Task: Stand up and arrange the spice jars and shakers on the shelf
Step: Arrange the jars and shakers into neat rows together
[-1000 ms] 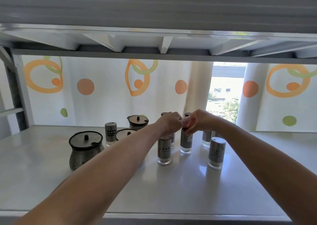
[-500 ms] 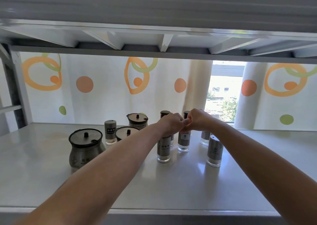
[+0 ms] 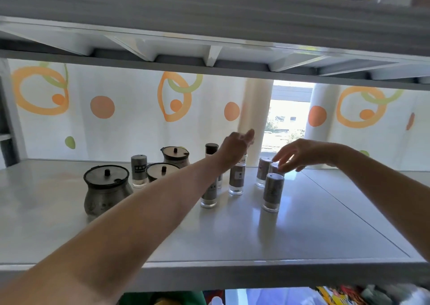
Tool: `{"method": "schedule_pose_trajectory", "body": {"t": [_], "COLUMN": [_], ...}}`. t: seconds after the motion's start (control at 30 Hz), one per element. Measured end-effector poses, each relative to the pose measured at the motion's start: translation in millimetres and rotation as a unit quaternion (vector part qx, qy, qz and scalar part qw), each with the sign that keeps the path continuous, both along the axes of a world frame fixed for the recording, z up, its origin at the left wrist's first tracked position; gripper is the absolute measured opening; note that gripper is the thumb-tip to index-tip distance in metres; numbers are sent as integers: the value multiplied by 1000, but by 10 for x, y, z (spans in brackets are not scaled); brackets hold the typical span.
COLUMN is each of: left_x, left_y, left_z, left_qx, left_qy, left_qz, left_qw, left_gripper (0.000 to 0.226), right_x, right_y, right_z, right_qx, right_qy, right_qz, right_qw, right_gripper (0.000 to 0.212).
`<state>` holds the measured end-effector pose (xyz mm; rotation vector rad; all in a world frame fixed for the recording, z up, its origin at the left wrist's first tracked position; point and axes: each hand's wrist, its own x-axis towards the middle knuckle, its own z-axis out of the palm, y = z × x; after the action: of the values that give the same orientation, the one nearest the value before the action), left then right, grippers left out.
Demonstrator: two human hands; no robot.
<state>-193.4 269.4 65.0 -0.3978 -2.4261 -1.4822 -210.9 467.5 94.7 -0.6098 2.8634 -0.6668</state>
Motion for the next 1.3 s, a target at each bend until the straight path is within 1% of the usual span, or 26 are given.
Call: {"method": "schedule_pose_trajectory", "body": {"t": [0.03,0.1,0.23,0.3,0.37,0.4,0.53,0.67,0.73,0.77,0.87,0.93,1.03,1.2,1.3], "left_x": [37,91,116,117,112,125,116,75,67,62,49,35,43,35,36], "left_y": [92,261,443,477,477,477,486,476,471,469,467,471,490,477,477], "left_z": [-21,-110,-362,-481,-580,-614,-753,-861,-883,-889,-921,-949,-946,-961,-980], "left_qx": [44,81,116,132,170,192,259,270,262,259,259,267,267,278,285], "left_qy": [-24,-67,-131,-154,-163,-165,-168,-173,-170,-168,-166,-169,-173,-173,-163], "left_qz": [-23,-56,-73,-70,-62,-58,-62,-44,-47,-50,-60,-61,-51,-36,-40], "left_qw": [998,993,982,977,970,966,949,946,949,950,950,947,947,944,944], "left_gripper": [56,61,67,69,69,68,64,67,69,69,66,65,65,62,61], "right_x": [22,54,76,78,85,94,183,317,345,349,354,350,313,255,260], "right_y": [31,38,-5,-20,-53,-83,-235,-321,-306,-286,-241,-249,-298,-387,-412], "right_z": [-29,-104,-262,-313,-345,-359,-410,-404,-371,-346,-237,-213,-274,-310,-332], "right_qx": [3,10,13,-9,-19,-11,57,178,225,218,111,103,103,79,80], "right_qy": [-9,-10,55,87,117,134,196,247,260,259,199,181,206,207,212], "right_qz": [2,10,40,33,21,12,-55,-98,-99,-88,4,51,45,8,-1], "right_qw": [1000,1000,998,996,993,991,977,948,934,937,974,977,972,975,974], "right_gripper": [38,35,27,22,12,14,35,54,58,58,43,32,21,15,16]}}
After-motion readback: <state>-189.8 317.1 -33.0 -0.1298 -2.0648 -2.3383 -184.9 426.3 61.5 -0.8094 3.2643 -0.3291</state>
